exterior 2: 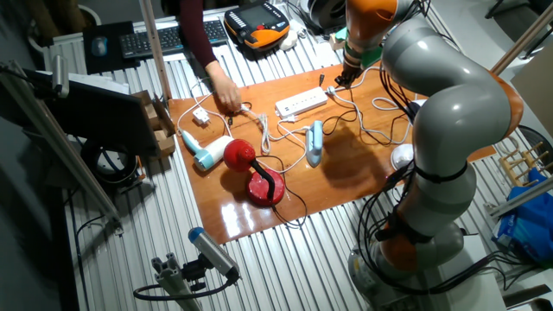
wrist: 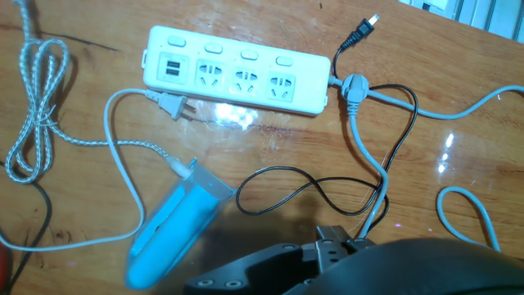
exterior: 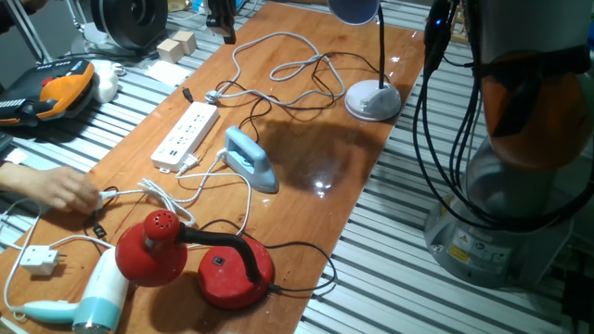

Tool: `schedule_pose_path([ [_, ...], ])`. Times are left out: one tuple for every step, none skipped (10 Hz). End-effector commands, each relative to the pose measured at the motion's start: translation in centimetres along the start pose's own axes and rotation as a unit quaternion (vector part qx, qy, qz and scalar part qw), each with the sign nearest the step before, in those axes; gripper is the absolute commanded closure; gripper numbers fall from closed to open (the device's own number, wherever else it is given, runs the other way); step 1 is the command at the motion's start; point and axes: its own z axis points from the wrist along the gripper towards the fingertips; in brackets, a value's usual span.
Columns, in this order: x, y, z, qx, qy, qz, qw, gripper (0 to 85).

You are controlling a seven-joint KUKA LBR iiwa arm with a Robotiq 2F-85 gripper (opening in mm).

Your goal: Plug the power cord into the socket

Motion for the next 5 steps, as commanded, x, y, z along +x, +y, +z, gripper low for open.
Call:
schedule_pose_path([
  [0.05, -0.02, -0.01, -0.002, 0.001, 0.000, 1.0000, 85.0],
  [0.00, 0.01, -0.05, 0.001, 0.000, 0.000, 1.0000, 85.0],
  [-0.10, 0.07, -0.09, 0.002, -0.002, 0.000, 1.0000, 85.0],
  [-0.18, 0.12, -0.12, 0.003, -0.001, 0.000, 1.0000, 85.0],
  [-0.22, 0.14, -0.11, 0.003, 0.000, 0.000, 1.0000, 85.0],
])
